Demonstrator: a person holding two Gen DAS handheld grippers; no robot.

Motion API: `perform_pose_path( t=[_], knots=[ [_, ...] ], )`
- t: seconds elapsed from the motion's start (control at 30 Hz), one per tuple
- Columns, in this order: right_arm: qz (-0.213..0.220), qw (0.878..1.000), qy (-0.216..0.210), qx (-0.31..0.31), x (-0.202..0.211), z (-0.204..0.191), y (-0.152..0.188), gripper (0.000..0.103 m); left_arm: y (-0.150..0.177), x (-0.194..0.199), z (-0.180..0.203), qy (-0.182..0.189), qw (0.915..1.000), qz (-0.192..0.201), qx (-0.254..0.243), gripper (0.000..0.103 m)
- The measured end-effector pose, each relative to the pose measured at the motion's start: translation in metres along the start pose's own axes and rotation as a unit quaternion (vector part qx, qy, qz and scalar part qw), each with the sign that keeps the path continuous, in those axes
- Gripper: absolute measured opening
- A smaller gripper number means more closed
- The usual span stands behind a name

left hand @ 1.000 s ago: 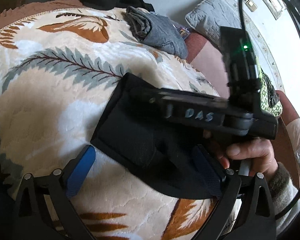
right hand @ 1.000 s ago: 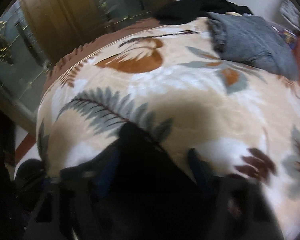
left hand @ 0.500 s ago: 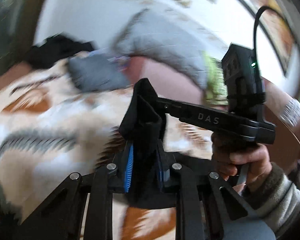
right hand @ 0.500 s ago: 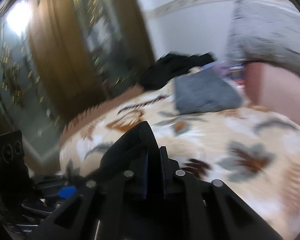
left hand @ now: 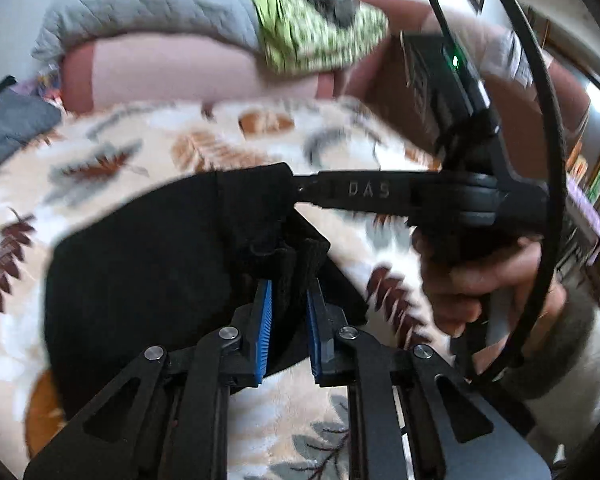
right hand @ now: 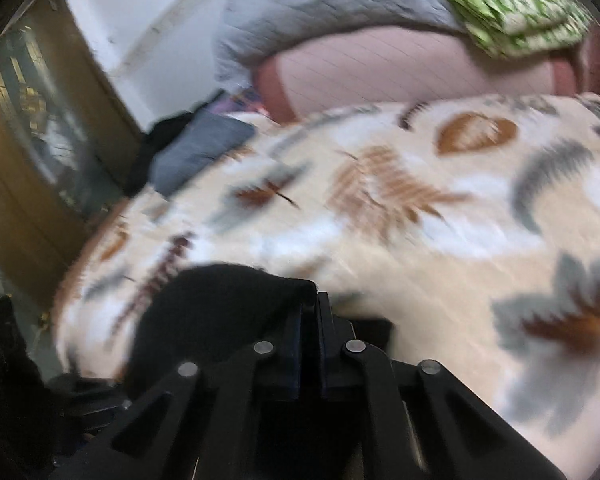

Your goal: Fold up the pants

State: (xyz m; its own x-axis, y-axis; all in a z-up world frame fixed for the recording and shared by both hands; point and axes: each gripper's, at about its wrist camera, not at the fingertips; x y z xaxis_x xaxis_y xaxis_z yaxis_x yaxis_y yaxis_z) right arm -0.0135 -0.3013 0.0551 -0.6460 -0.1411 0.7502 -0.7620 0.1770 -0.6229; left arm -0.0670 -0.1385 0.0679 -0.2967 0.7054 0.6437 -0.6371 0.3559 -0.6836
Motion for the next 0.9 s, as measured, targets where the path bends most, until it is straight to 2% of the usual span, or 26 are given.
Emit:
perform_pose_path(
  t=[0.07, 0.13, 0.17, 0.2, 0.23, 0.27, 0.33, 0.47, 0.6, 0.67, 0.73, 0.8, 0.9],
  knots=[
    [0.012, 1.000, 0.005, -0.014, 0.007, 0.008, 0.003, 0.012, 0.000, 0.003, -0.004, 0.004, 0.9999, -0.010, 0.009, 0.014],
    [0.023, 0.998, -0.020, -0.047, 0.023, 0.021, 0.003, 0.028, -0.006, 0.018, -0.006, 0.017, 0.9997, -0.013, 0.015, 0.020],
    [0.029, 0.997, -0.031, -0.057, 0.028, 0.025, 0.004, 0.033, -0.008, 0.027, -0.008, 0.018, 0.9996, -0.012, 0.016, 0.034],
    [0.034, 0.997, -0.041, -0.062, 0.033, 0.025, 0.005, 0.039, -0.007, 0.035, -0.005, 0.014, 0.9997, -0.009, 0.016, 0.058],
    [0.035, 0.996, -0.052, -0.064, 0.037, 0.023, 0.006, 0.043, -0.007, 0.049, -0.008, 0.013, 0.9998, 0.003, 0.016, 0.066],
    [0.030, 0.995, -0.066, -0.064, 0.040, 0.021, 0.009, 0.046, -0.006, 0.055, -0.010, 0.013, 0.9997, 0.015, 0.016, 0.069],
    [0.016, 0.996, -0.070, -0.060, 0.041, 0.015, 0.016, 0.057, -0.007, 0.069, -0.019, 0.002, 0.9995, 0.026, 0.017, 0.069],
    [-0.015, 0.997, -0.059, -0.045, 0.028, -0.001, 0.028, 0.059, -0.005, 0.067, -0.043, -0.051, 0.9979, 0.028, 0.029, 0.070],
    [-0.034, 0.998, -0.030, -0.033, 0.007, -0.014, 0.033, 0.059, 0.004, 0.047, -0.066, -0.078, 0.9952, 0.005, 0.058, 0.069],
    [-0.033, 0.998, -0.030, -0.046, 0.002, -0.015, 0.036, 0.055, 0.009, 0.037, -0.070, -0.086, 0.9943, -0.001, 0.064, 0.069],
    [-0.034, 0.998, -0.031, -0.037, 0.002, -0.018, 0.037, 0.014, 0.012, 0.035, -0.068, -0.095, 0.9938, -0.001, 0.058, 0.069],
    [-0.022, 0.999, -0.023, -0.037, 0.009, -0.018, 0.038, 0.011, 0.012, 0.033, -0.063, -0.100, 0.9937, -0.003, 0.051, 0.070],
    [0.006, 0.997, -0.035, -0.062, 0.032, -0.009, 0.034, 0.009, 0.006, 0.037, -0.055, -0.085, 0.9951, -0.003, 0.051, 0.070]
  ],
)
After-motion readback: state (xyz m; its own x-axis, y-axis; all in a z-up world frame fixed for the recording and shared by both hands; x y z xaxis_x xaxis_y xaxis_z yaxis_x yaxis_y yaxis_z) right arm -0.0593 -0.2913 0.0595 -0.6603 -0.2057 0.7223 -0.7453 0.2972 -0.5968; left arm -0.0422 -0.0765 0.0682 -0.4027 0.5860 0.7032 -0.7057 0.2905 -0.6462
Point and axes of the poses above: each gripper's, at about its wrist camera, not at the fingertips, and x roughly against the way its jaws point, z to its right, y to its underside, and after that the axes turned 8 degrees about y, right-handed
